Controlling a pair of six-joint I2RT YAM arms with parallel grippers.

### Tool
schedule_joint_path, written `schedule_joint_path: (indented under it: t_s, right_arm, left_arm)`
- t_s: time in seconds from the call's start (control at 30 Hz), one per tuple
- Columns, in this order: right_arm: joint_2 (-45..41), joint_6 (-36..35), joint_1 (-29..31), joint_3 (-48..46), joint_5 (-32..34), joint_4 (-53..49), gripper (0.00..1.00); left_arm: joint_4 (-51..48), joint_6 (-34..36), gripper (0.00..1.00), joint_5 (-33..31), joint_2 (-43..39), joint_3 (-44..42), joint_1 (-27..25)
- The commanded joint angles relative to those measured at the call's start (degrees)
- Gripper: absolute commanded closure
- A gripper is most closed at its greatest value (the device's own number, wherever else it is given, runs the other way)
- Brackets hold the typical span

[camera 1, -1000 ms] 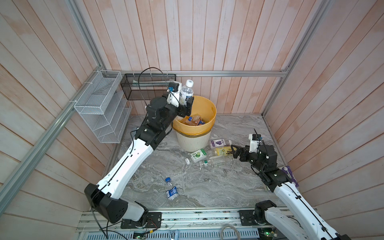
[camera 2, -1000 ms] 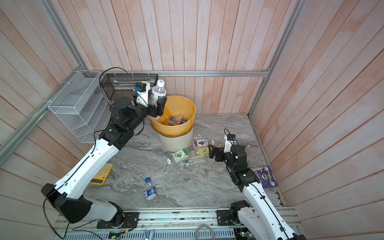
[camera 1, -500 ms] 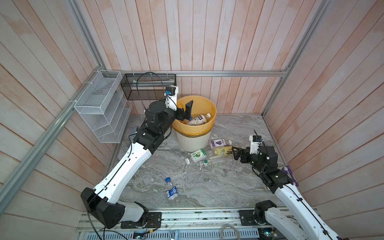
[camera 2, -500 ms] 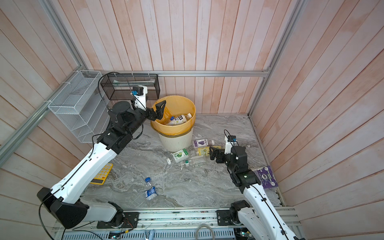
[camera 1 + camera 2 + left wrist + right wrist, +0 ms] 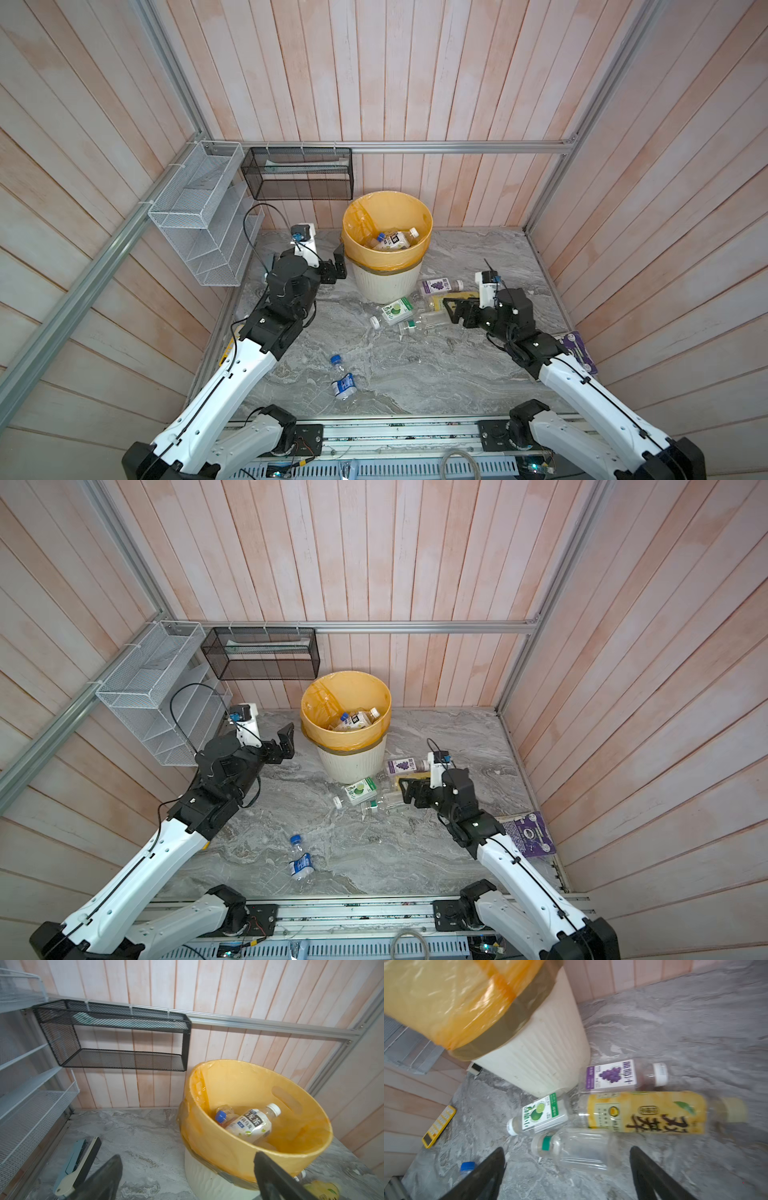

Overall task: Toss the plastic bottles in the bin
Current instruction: 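Withdraw the left gripper while the right gripper reaches to the blue-cap bottle, then grasp the blue-cap bottle with the right gripper and lift it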

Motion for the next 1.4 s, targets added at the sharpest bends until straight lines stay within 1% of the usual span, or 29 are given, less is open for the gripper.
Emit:
schedule_joint_path:
  t_s: [0.0, 0.07, 0.17, 0.27, 0.37, 0.5, 0.57, 0.73, 0.83, 0.97, 1.13, 1.2, 1.3, 1.37]
  right_arm:
    - [6.34, 5.36, 9.98, 4.41, 5.42, 2.00, 0.07]
    - [11.90, 7.40, 16.60, 8.00, 7.89, 0.89, 0.08]
    - [20.93, 8.30, 25.75, 14.18, 11.74, -1.49, 0.08]
    - [30.22, 8.35, 32.79, 21.24, 12.02, -4.55, 0.07]
    - [38.59, 8.08, 38.19, 28.14, 12.12, -8.72, 0.05]
    - [45.98, 8.01, 42.76, 33.20, 9.90, -11.14, 0.02]
    - [49.09, 7.71, 44.25, 35.60, 8.98, -12.33, 0.01]
    - [55.31, 6.25, 46.54, 40.92, 10.06, -16.78, 0.01]
    - [58.25, 5.77, 46.54, 42.23, 9.65, -17.68, 0.02]
    - [62.36, 4.16, 46.68, 46.46, 8.66, -21.07, 0.05]
    - [64.59, 2.80, 46.61, 46.72, 10.18, -24.07, 0.12]
    - [64.59, 2.16, 46.59, 46.47, 11.46, -25.10, 0.18]
    - [63.92, 1.35, 46.38, 45.83, 12.76, -25.27, 0.38]
    - [62.36, 0.89, 46.23, 44.58, 13.56, -23.92, 0.47]
  left_arm:
    - [-2.56, -5.36, 0.00, -1.48, -3.98, -3.32, 3.72]
    - [-4.29, -5.90, 0.00, -2.46, -5.73, -4.74, 5.40]
    - [-6.25, -5.45, 0.00, -4.72, -7.74, -6.30, 7.77]
    - [-6.99, -4.52, 0.00, -4.24, -9.00, -7.68, 12.15]
    - [-7.96, -4.59, 0.00, -0.94, -9.43, -7.99, 17.36]
    - [-8.69, -4.46, 0.00, 1.61, -9.45, -8.21, 21.14]
    - [-8.87, -4.37, 0.00, 1.87, -9.24, -8.34, 21.83]
    - [-9.11, -4.78, 0.00, 1.96, -9.46, -8.94, 22.01]
    - [-9.12, -5.29, 0.00, 2.16, -10.03, -9.53, 22.05]
    - [-9.45, -5.25, 0.00, 2.47, -10.56, -9.84, 22.10]
    - [-10.16, -5.00, 0.01, 1.95, -11.18, -9.83, 22.14]
    - [-10.25, -5.05, 0.00, 1.85, -11.32, -9.92, 22.20]
    - [-10.28, -5.51, 0.00, 2.09, -11.20, -10.01, 22.23]
    - [-10.28, -5.92, 0.00, 2.64, -11.11, -10.08, 22.23]
